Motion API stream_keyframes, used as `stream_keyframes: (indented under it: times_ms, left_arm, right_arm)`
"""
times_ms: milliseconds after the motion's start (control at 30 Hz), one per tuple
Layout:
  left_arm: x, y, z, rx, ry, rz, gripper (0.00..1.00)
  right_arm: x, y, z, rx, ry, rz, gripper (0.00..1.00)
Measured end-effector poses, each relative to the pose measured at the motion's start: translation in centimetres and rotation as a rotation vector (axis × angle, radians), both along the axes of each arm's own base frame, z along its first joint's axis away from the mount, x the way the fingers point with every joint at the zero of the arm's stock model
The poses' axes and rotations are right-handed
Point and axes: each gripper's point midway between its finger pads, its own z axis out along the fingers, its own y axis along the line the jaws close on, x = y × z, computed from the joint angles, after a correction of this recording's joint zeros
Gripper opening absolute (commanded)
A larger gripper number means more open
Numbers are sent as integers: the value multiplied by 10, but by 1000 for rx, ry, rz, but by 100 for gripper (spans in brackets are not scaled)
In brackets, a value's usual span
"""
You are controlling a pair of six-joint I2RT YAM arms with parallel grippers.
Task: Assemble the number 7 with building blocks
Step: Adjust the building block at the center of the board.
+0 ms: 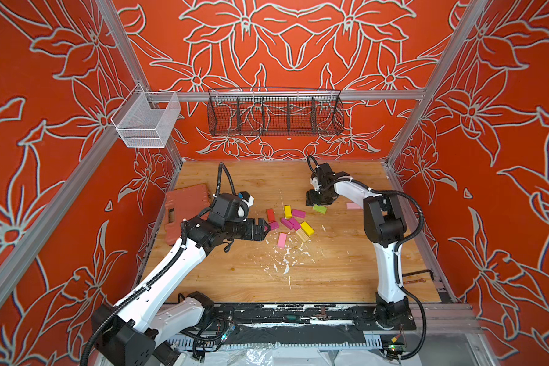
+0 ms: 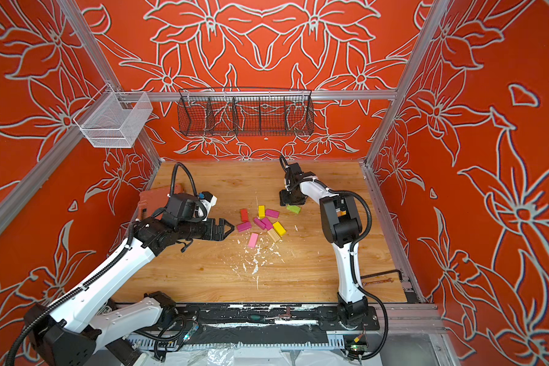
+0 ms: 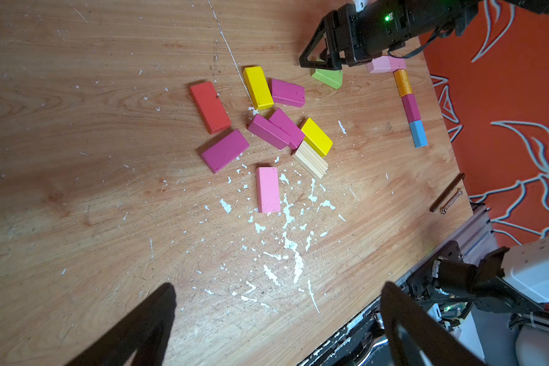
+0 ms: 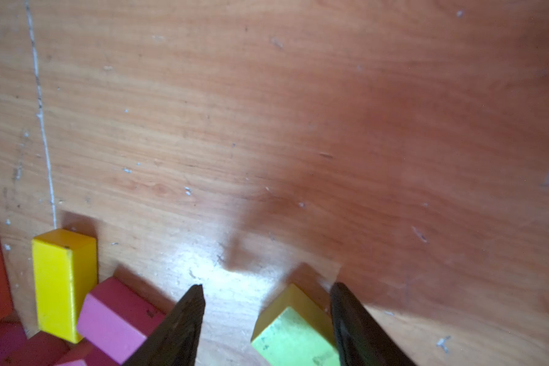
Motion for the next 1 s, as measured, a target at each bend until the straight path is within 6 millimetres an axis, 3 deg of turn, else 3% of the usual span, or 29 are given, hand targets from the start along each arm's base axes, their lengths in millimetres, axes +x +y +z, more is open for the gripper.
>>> stream_keyframes:
  times_ms: [233, 367, 700, 1000]
  left_arm:
    - [0, 0, 1, -1, -4, 1, 98]
    - [-1, 1, 3, -4, -10, 2, 98]
    - [-3, 1, 1, -6, -5, 2, 98]
    - [-3, 0, 0, -10, -4, -2, 98]
  right_arm:
    - [-6, 14, 1, 24, 0, 67, 63]
    - [-8, 16, 1, 11, -12, 74, 69]
    - [-23, -18, 23, -91, -91, -108, 78]
    - [-36, -32, 2, -135, -56, -188, 79]
